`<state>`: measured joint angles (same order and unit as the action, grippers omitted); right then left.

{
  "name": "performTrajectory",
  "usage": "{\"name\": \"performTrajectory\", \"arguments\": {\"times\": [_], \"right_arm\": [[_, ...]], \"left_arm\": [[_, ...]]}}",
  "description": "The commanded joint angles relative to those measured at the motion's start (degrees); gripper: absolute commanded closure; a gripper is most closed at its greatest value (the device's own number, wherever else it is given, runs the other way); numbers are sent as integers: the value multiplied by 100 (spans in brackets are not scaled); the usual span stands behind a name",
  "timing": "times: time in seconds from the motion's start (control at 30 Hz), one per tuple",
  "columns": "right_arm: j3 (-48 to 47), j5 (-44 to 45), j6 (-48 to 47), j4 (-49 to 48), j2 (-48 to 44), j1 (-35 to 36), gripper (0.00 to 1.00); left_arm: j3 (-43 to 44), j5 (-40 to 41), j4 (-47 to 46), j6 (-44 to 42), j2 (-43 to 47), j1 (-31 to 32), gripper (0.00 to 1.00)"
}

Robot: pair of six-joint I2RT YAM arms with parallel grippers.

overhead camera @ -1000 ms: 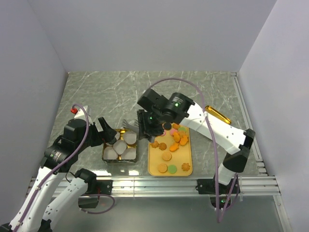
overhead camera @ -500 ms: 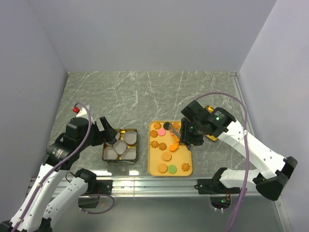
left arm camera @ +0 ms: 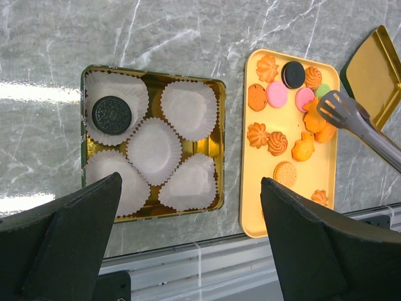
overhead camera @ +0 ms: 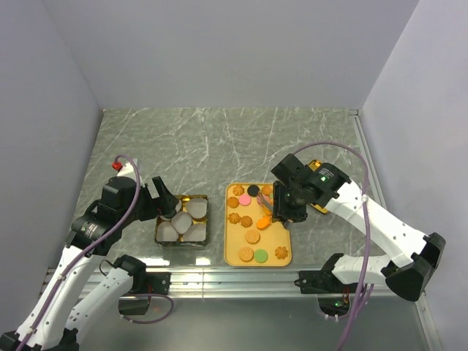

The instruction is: Pack the cookies

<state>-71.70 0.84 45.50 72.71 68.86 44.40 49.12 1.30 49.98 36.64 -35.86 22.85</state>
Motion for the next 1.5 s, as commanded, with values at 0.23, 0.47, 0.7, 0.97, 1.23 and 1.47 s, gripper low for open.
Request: {"name": "performTrajectory", "arguments": {"times": [0.23,0.47,0.7,0.97,1.23,1.47], "right_arm": [[236,-13,-225,-55,286,-11,49],[104,-67,-357,-72,523,-11,54],[25,-277,-471,-64,734,7,67],[-300,-321,-515,33,883,69,75],[-1064,-374,-533,314,1129,121,79],[-1337,-392,-559,393,1288,165,80]], "left_arm": [[27,37,-190,-17,105,18,0],[27,107,-181,27,140,18,0],[18,177,-164,71,184,9,1],[18,230,-164,106,202,18,1],[18,230,-155,115,219,9,1],[18,230,-164,115,228,0,1]]}}
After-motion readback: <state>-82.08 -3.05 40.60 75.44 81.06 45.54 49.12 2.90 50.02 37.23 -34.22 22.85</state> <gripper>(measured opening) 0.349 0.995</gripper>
